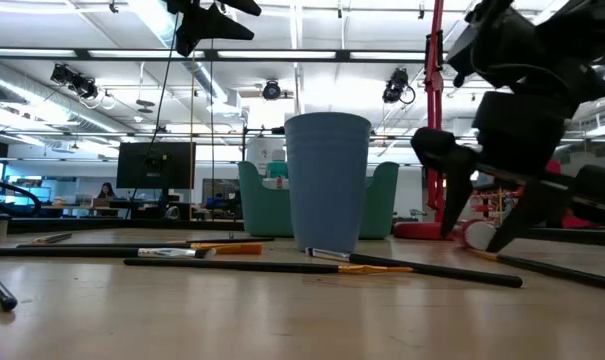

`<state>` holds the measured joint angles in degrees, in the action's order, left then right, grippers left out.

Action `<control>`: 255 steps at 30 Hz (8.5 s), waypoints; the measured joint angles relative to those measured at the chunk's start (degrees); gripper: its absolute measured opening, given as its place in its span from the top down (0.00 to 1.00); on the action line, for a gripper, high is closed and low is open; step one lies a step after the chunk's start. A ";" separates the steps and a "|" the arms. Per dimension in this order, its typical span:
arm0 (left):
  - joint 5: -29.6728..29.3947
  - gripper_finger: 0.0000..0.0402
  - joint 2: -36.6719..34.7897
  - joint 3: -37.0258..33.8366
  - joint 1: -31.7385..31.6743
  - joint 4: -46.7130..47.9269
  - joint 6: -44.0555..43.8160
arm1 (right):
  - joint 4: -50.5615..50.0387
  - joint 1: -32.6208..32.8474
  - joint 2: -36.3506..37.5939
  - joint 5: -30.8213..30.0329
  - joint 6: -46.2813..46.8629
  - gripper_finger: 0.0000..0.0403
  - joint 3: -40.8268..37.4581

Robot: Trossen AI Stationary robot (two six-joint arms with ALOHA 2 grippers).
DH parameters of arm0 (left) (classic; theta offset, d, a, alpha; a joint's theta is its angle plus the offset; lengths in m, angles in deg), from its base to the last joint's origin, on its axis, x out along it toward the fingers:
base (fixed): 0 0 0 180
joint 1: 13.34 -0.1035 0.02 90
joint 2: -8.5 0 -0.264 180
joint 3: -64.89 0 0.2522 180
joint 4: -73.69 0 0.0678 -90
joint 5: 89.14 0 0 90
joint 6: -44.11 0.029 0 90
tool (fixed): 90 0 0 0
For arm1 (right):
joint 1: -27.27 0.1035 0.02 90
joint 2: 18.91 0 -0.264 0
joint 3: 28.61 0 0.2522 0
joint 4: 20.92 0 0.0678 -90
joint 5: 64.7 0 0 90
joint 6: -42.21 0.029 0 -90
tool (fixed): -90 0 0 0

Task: Pick & Place Paint Supplies
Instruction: Put the red paint bottle into the green bin

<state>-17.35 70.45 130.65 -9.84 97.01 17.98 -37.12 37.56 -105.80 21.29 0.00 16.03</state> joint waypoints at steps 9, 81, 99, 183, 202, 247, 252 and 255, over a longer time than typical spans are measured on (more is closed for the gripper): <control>-0.07 0.53 0.00 0.00 0.00 -0.02 1.51 | -0.67 -1.06 0.07 1.82 -0.36 0.58 -0.14; 6.96 0.53 0.00 0.00 0.00 0.74 6.76 | -28.53 -9.33 7.51 -11.16 54.39 0.47 12.64; 7.56 0.53 0.00 0.00 0.01 0.89 6.67 | -10.83 -20.84 5.47 -3.48 47.22 0.42 -0.56; 19.32 0.67 9.29 2.27 -6.08 -18.01 23.78 | 27.63 -16.08 8.20 15.69 36.57 0.64 13.47; 10.26 0.68 9.32 2.21 -11.13 -10.09 16.86 | 2.66 -16.60 8.27 -26.46 29.42 0.33 13.46; 10.56 0.63 40.39 15.33 -26.71 3.18 10.05 | -0.22 -20.12 8.24 -17.42 24.85 0.34 13.47; 11.60 0.63 40.39 15.28 -26.60 2.44 10.54 | -0.19 -20.12 8.24 -17.40 25.17 0.34 13.47; 11.63 0.62 40.39 15.28 -26.60 2.53 11.81 | -0.19 -20.12 8.24 -17.38 25.17 0.34 13.47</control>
<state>-5.73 110.84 145.93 -36.44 99.55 29.79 -37.31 17.44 -97.56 3.91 25.17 29.51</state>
